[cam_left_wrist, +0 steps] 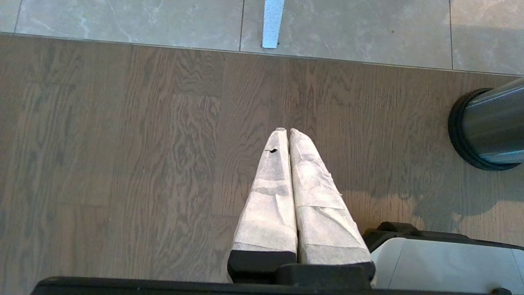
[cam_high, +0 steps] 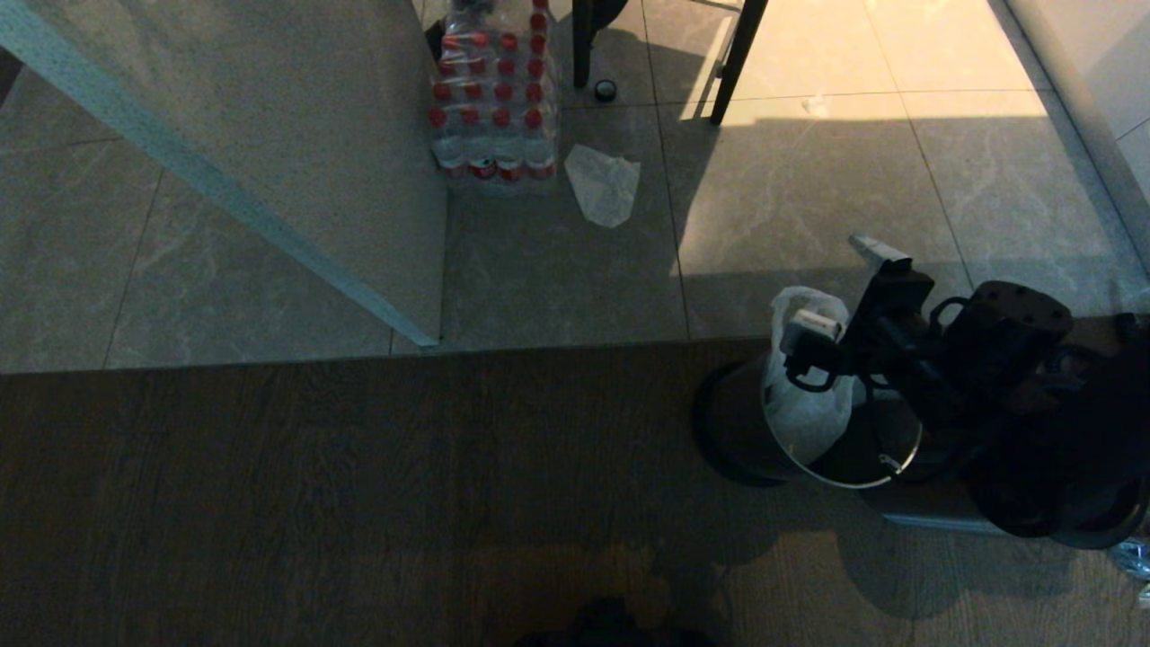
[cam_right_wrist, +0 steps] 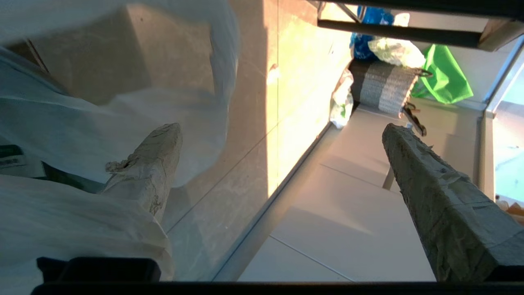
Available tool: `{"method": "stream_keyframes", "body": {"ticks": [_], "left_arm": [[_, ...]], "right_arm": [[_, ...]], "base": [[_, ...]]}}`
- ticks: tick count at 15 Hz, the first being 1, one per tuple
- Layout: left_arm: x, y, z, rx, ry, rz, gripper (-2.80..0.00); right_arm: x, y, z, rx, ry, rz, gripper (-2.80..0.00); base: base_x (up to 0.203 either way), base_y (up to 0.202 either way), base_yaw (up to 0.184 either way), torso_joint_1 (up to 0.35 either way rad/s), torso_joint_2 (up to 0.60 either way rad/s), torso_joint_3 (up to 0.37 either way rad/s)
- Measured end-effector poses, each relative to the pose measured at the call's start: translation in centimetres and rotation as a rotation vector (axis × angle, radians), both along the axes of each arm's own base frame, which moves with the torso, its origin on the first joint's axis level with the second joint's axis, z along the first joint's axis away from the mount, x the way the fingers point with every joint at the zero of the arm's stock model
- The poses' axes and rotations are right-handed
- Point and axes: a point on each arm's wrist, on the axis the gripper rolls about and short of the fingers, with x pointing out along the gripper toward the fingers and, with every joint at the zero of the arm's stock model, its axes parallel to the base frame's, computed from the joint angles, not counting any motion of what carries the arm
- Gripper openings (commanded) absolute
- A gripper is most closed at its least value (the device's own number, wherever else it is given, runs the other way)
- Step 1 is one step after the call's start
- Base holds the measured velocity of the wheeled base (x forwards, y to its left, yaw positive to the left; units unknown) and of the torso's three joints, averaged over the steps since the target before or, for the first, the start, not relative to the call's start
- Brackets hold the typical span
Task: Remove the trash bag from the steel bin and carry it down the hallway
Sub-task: Pick up the trash bag
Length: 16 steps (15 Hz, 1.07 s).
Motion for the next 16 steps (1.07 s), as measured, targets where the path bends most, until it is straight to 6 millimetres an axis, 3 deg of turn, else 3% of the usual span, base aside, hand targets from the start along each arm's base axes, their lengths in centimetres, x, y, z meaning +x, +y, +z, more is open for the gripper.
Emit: {"method": "stream_keyframes", "body": {"ticks": [8,16], "left_arm": [[0.0,0.0,0.0,0.001,0.000,-0.001,-2.80],[0.0,0.0,0.0,0.000,0.000,-0.001,-2.80]], "right_arm": [[-1.0,3.1,-0.7,0.003,0.026,0.086,0.00],[2.5,2.6,-1.6,0.057,0.004,0.062,0.00]], "base": [[0.000,0.000,0.000,0.000,0.00,0.000],[0.000,0.000,0.000,0.000,0.00,0.000]]}}
